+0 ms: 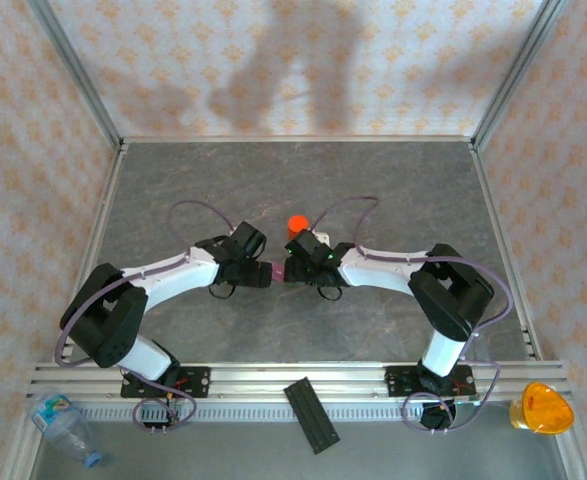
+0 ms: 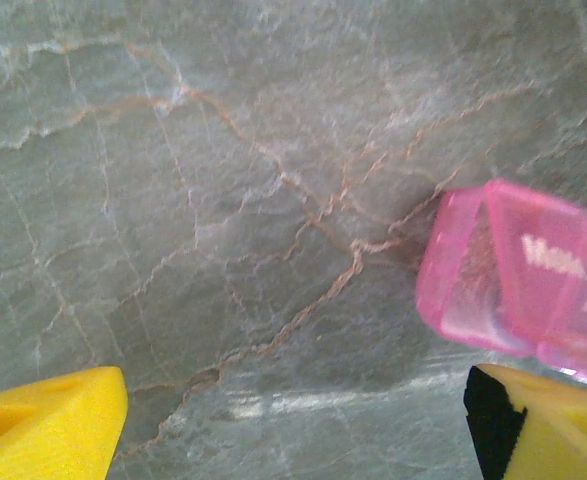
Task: Sort the pills into containers
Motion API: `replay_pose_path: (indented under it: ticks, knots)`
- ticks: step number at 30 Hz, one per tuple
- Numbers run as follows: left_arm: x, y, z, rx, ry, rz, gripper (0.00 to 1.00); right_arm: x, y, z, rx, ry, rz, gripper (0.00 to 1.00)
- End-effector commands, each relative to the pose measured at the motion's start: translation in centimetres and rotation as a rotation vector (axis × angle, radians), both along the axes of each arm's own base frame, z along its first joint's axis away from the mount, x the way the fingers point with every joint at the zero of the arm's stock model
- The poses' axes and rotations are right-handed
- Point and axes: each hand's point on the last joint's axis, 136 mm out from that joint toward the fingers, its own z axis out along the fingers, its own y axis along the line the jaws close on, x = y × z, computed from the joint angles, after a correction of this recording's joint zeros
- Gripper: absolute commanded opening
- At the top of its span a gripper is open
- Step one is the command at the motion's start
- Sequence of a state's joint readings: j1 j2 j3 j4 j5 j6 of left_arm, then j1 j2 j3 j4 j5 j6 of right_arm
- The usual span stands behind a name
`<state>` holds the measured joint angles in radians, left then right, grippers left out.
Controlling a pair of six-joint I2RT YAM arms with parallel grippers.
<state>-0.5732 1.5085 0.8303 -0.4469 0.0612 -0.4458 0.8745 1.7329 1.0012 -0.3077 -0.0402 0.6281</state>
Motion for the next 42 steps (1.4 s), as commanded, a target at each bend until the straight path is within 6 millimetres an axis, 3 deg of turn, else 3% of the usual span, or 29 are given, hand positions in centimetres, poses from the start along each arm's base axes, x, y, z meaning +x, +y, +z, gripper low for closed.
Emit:
replay_pose_path:
  ticks: [1,19,33,36,42]
  knots:
    - [2.1,0.1,1.3,0.010,-0.062,0.018,0.89,-1.9,-2.4,-2.8,-0.122,0.065,0.001,0.83]
    - [6.0,-0.8,2.2,-0.006,-0.093,0.032,0.89,-2.1,-2.4,-3.1,-0.130,0.070,0.005,0.83]
    - [6.0,-1.1,-0.4,-0.008,-0.049,0.044,0.88,-2.1,-2.3,-3.0,-0.130,0.070,0.010,0.83]
    - [6.0,-1.3,0.0,-0.022,-0.055,0.044,0.88,-2.0,-2.3,-2.8,-0.129,0.067,0.010,0.83]
    - [6.2,-1.6,3.3,-0.067,-0.110,0.045,0.89,-1.7,-2.0,-1.8,-0.129,0.050,0.020,0.83]
